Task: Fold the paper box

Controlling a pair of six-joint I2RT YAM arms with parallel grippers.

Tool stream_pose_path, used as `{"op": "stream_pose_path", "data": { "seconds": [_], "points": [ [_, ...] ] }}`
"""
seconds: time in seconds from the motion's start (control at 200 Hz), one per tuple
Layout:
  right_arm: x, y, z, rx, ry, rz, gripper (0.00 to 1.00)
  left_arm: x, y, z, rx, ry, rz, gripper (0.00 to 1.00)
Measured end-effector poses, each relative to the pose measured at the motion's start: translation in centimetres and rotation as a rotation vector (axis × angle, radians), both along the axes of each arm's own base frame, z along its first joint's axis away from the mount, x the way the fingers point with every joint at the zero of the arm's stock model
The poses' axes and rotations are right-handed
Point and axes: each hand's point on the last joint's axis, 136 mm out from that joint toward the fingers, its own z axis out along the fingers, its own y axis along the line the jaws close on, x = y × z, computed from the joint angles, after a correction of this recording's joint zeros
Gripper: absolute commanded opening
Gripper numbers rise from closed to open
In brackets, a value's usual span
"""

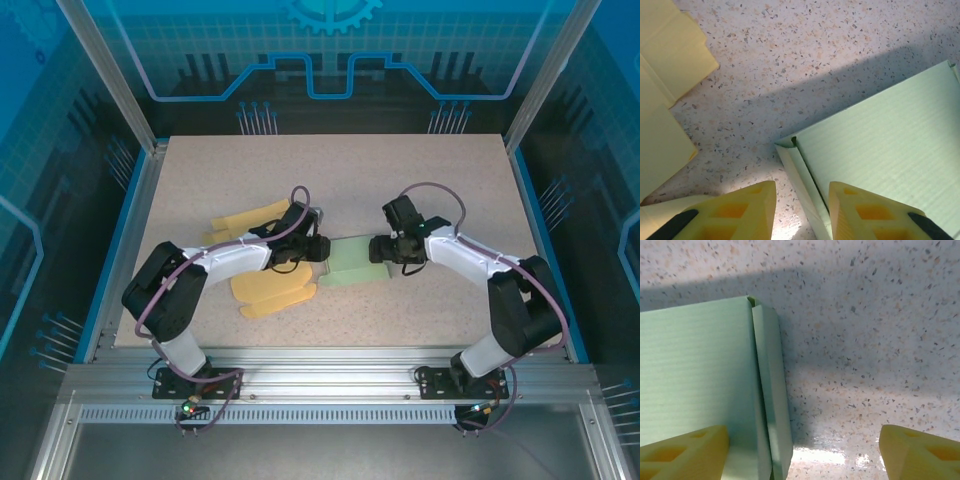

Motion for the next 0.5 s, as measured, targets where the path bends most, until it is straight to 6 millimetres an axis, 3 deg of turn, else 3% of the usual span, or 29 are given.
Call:
{"op": "stream_pose_path", "data": {
  "seconds": [0.125,0.495],
  "points": [
    [-0.1,0.2,-1.3,0.013,0.018,-0.014,0.76,-0.1,0.1,-0.2,-0.003,0.007,0.008,0.34],
    [0.5,1.1,-1.3,0.063,0.002,-0.021,0.75,-0.4,-0.1,-0.5,-0.006,0.011,0.006,0.32]
  ]
}}
